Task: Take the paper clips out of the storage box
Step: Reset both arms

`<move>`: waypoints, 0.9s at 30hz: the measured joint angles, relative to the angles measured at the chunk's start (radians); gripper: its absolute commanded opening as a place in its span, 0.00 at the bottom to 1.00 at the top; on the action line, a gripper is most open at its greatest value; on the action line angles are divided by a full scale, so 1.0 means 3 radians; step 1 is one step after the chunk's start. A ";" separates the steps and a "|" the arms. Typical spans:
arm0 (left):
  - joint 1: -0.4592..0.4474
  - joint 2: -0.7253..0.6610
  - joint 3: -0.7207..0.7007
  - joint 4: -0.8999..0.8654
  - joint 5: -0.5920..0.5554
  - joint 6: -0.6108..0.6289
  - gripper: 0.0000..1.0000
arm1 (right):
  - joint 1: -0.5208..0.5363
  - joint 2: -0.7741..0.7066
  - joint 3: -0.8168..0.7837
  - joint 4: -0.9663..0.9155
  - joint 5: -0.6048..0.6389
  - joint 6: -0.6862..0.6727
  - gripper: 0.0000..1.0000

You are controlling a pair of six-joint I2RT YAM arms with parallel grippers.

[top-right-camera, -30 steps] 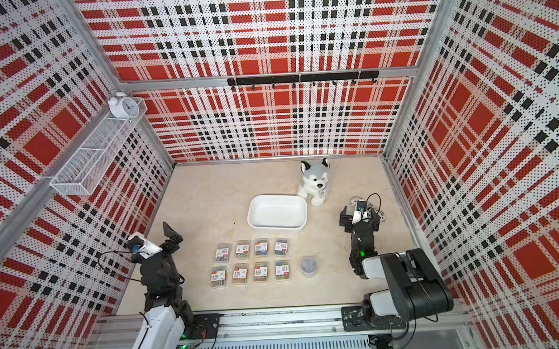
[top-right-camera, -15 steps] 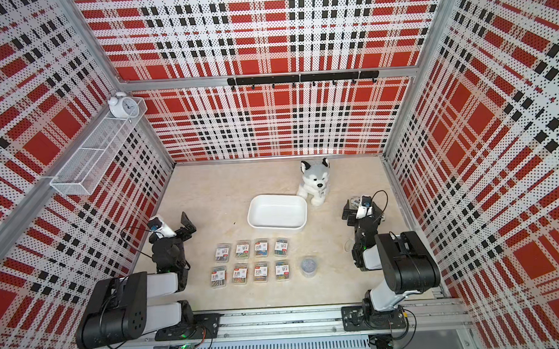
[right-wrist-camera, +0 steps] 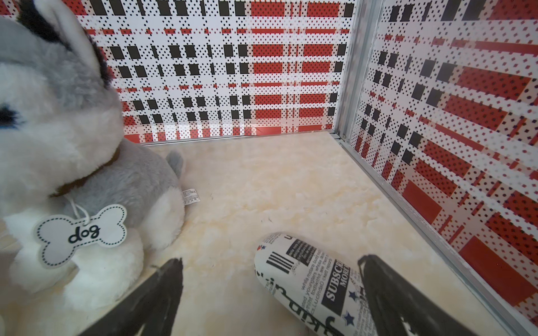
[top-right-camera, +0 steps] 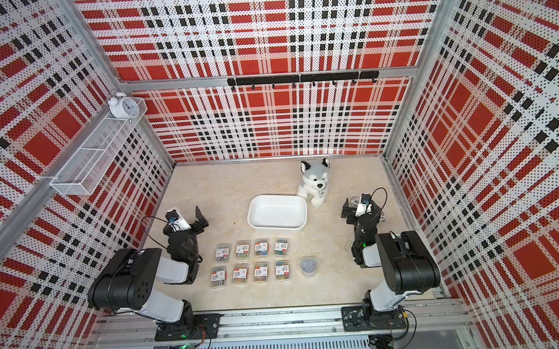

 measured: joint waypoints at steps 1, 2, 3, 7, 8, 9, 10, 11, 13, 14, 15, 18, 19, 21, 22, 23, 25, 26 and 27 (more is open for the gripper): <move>-0.0009 0.0008 -0.0003 0.0033 -0.0008 0.0010 0.98 | 0.0000 0.0000 0.0000 -0.0001 0.0000 0.0000 1.00; -0.0009 0.0009 -0.0003 0.0071 -0.0009 0.0014 0.98 | 0.0000 0.0000 0.0000 -0.0001 0.0000 0.0000 1.00; -0.0005 0.0009 -0.0003 0.0107 -0.0005 0.0015 0.98 | 0.0000 0.0000 0.0000 -0.0003 0.0000 0.0000 1.00; 0.0014 0.0009 -0.0003 0.0182 0.0004 0.0014 0.98 | 0.0000 0.0000 0.0000 -0.0004 0.0000 0.0000 1.00; 0.0014 0.0009 -0.0003 0.0186 0.0000 0.0014 0.98 | 0.0000 0.0000 0.0000 -0.0004 -0.0001 0.0000 1.00; 0.0014 0.0009 -0.0003 0.0184 -0.0008 0.0014 0.99 | 0.0000 0.0000 0.0000 -0.0004 -0.0001 -0.0001 1.00; 0.0013 0.0009 -0.0003 0.0184 -0.0011 0.0014 0.98 | 0.0000 0.0000 0.0000 -0.0004 0.0000 -0.0001 1.00; 0.0013 0.0009 -0.0003 0.0184 -0.0019 0.0014 0.98 | 0.0000 0.0000 0.0000 -0.0004 -0.0001 -0.0001 1.00; 0.0013 0.0009 -0.0003 0.0184 -0.0032 0.0014 0.98 | 0.0000 0.0000 0.0000 -0.0004 -0.0001 0.0000 1.00; 0.0011 0.0009 -0.0001 0.0184 -0.0036 0.0014 0.98 | 0.0000 0.0000 0.0000 -0.0004 -0.0001 -0.0001 1.00; 0.0009 0.0009 -0.0001 0.0184 -0.0042 0.0015 0.98 | 0.0000 0.0000 0.0000 -0.0004 0.0000 0.0000 1.00; 0.0006 0.0009 -0.0001 0.0184 -0.0048 0.0022 0.99 | 0.0000 0.0000 0.0000 -0.0009 0.0000 -0.0001 1.00; 0.0004 0.0009 -0.0001 0.0184 -0.0048 0.0025 0.98 | 0.0000 0.0000 0.0000 -0.0015 -0.0001 -0.0001 1.00; -0.0015 0.0009 -0.0001 0.0183 -0.0069 0.0041 0.98 | 0.0000 0.0000 0.0000 -0.0027 -0.0001 -0.0001 1.00; -0.0029 0.0009 -0.0001 0.0183 -0.0070 0.0050 0.98 | 0.0000 0.0000 0.0000 -0.0034 -0.0001 -0.0001 1.00; -0.0036 0.0009 -0.0001 0.0182 -0.0072 0.0052 0.98 | 0.0000 0.0000 0.0000 -0.0043 -0.0001 -0.0001 1.00; -0.0045 0.0009 0.0000 0.0181 -0.0074 0.0064 0.98 | 0.0000 0.0000 0.0000 -0.0062 -0.0001 -0.0001 1.00; -0.0045 0.0009 0.0000 0.0178 -0.0074 0.0065 0.98 | 0.0000 0.0000 0.0000 -0.0067 0.0000 -0.0001 1.00; -0.0045 0.0009 0.0000 0.0178 -0.0074 0.0066 0.98 | 0.0000 0.0000 0.0000 -0.0071 -0.0001 -0.0001 1.00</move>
